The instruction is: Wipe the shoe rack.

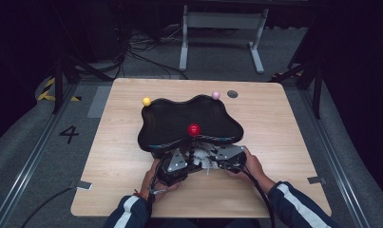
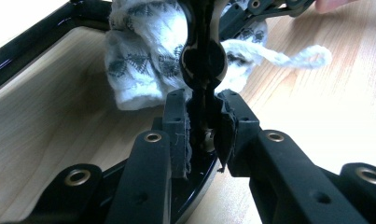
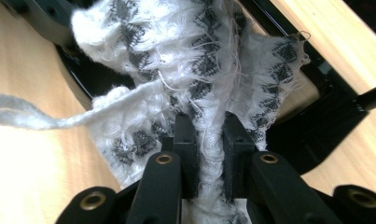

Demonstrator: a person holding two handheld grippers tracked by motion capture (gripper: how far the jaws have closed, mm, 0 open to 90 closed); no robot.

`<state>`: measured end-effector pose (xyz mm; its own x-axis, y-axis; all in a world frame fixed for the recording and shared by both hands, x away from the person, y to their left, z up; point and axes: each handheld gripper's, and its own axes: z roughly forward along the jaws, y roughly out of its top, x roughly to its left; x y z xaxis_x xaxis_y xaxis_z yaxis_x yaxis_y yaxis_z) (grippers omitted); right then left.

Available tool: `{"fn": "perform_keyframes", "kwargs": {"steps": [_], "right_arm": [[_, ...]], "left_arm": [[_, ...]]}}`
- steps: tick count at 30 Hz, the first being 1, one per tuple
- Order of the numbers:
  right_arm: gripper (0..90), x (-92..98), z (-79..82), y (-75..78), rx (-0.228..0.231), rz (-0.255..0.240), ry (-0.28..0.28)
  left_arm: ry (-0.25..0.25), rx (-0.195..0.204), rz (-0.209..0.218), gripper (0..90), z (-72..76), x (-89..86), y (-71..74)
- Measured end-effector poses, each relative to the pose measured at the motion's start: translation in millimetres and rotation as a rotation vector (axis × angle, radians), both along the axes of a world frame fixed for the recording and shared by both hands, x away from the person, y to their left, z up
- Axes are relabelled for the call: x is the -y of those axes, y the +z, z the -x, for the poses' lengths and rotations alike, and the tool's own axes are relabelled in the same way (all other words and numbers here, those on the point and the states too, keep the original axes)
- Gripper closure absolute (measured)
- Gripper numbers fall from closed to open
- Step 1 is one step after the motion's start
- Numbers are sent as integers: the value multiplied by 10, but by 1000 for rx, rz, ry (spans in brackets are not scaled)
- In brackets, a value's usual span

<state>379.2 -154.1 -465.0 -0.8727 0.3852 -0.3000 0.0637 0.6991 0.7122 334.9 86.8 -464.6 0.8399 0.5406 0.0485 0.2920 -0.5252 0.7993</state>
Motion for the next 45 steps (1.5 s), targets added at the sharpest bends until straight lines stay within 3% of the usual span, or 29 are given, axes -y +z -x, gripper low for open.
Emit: {"fn": "perform_keyframes", "kwargs": {"steps": [4, 7, 8, 9, 11, 12, 15, 16, 17, 19, 21, 23, 24, 25, 30, 36, 39, 45], "right_arm": [[792, -25, 71, 21, -12, -16, 29], [791, -43, 92, 20, 9, -3, 32], [791, -37, 80, 16, 6, -7, 34], [792, -27, 61, 8, 11, -8, 27], [793, -7, 4, -20, 43, 23, -5], [793, 16, -38, -38, 46, 31, -21], [793, 84, -184, -71, 26, -24, -62], [792, 87, -227, -74, 30, -25, -81], [793, 92, -276, -84, 37, -29, -95], [793, 110, -341, -102, 53, -37, -129], [795, 142, -427, -109, 22, -71, -180], [794, 188, -514, -124, 32, -87, -180], [795, 188, -523, -131, 7, -119, -193], [794, 198, -551, -135, 31, -105, -203], [794, 188, -617, -158, 27, -130, -240], [794, 211, -636, -166, 48, -128, -258], [795, 197, -613, -165, 61, -112, -260], [795, 210, -488, -127, 23, -96, -162]], "left_arm": [[2, -18, 7, 745, -1, -2, -1], [2, -18, 8, 745, -1, -2, -2], [-9, -14, -19, 745, -9, -16, 10], [3, -18, 10, 744, 0, 0, -3], [2, -16, 12, 745, -3, -4, -8], [-8, -12, -8, 745, -11, -16, 0], [-12, -16, -8, 745, -16, -23, -1], [-3, -26, 16, 745, -10, -12, -9], [-13, -21, -7, 745, -17, -25, 0], [-9, -16, -7, 745, -15, -22, -3], [-14, -2, -3, 745, -24, -24, -10], [-15, -10, -7, 745, -23, -30, -6], [-6, -17, 0, 745, -18, -26, -11], [-12, -25, -12, 745, -17, -33, 0], [-9, -20, 1, 744, -16, -32, -7], [-10, -27, -10, 739, -10, -43, 1], [-5, -29, 11, 741, -7, -38, -12], [-9, -32, 3, 743, -20, -37, -16]]}}
